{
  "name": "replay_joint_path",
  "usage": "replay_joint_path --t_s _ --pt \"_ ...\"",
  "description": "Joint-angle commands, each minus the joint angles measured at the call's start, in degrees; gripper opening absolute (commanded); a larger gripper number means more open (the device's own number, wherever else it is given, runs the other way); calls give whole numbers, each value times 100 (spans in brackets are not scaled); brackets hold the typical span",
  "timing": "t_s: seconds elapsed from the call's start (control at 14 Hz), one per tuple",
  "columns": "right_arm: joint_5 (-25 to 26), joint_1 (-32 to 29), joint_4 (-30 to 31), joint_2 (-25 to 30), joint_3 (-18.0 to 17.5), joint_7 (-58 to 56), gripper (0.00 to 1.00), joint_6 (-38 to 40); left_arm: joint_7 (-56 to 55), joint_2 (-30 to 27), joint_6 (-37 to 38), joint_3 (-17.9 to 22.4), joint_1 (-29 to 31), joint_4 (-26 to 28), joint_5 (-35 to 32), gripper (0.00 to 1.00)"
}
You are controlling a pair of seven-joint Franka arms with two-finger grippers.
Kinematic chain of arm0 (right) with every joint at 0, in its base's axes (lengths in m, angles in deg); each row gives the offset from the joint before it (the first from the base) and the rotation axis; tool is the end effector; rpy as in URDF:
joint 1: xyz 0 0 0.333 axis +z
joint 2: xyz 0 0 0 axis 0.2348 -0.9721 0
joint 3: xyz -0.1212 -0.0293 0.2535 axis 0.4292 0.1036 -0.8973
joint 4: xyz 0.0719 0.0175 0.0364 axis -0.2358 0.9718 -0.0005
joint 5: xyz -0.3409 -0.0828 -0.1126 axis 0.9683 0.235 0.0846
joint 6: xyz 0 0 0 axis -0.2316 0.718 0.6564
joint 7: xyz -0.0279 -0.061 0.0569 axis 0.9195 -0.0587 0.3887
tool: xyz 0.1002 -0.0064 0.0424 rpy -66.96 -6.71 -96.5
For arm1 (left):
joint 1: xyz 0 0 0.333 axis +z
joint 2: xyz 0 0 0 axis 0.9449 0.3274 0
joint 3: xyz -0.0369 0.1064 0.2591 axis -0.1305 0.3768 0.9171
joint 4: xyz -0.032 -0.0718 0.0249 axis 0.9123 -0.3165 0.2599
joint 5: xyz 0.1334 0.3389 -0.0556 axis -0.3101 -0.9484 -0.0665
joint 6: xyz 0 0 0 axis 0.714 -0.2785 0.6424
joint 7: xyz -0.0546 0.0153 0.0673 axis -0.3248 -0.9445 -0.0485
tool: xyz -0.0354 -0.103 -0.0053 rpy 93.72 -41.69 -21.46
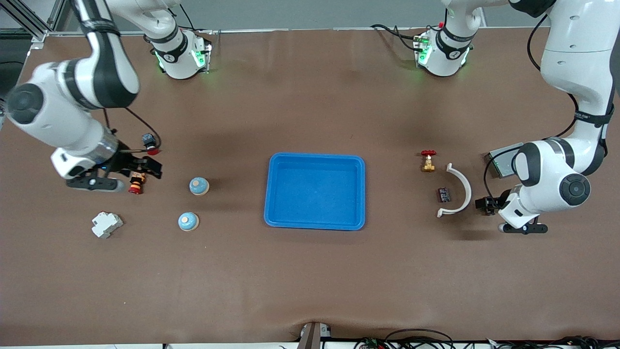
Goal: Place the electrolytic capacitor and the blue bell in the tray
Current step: 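Reach the capacitor with the left gripper while the right gripper reaches the bell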
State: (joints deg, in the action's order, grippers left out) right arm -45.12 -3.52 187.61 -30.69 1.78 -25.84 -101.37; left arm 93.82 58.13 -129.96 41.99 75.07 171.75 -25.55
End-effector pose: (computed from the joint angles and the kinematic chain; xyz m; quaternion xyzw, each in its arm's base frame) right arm 0.5360 0.0813 0.3741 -0.9983 0.0462 -0.0169 0.0301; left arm 0.5986 0.0573 0.1846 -0.9979 0.0056 0.0641 0.0039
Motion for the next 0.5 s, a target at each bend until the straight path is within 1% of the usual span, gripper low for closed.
replay_joint_path --t_s 0.0,0.21,0.43 --pt "-86 250 260 -130 40 227 100 -396 -45 132 -60 -8 4 -112 -101 100" --pt "-86 321 268 -482 40 227 100 -633 -63 185 -78 -8 12 -103 -110 100" --pt "-77 391 575 -649 40 227 100 -1211 -115 211 -78 -8 4 -94 -101 100"
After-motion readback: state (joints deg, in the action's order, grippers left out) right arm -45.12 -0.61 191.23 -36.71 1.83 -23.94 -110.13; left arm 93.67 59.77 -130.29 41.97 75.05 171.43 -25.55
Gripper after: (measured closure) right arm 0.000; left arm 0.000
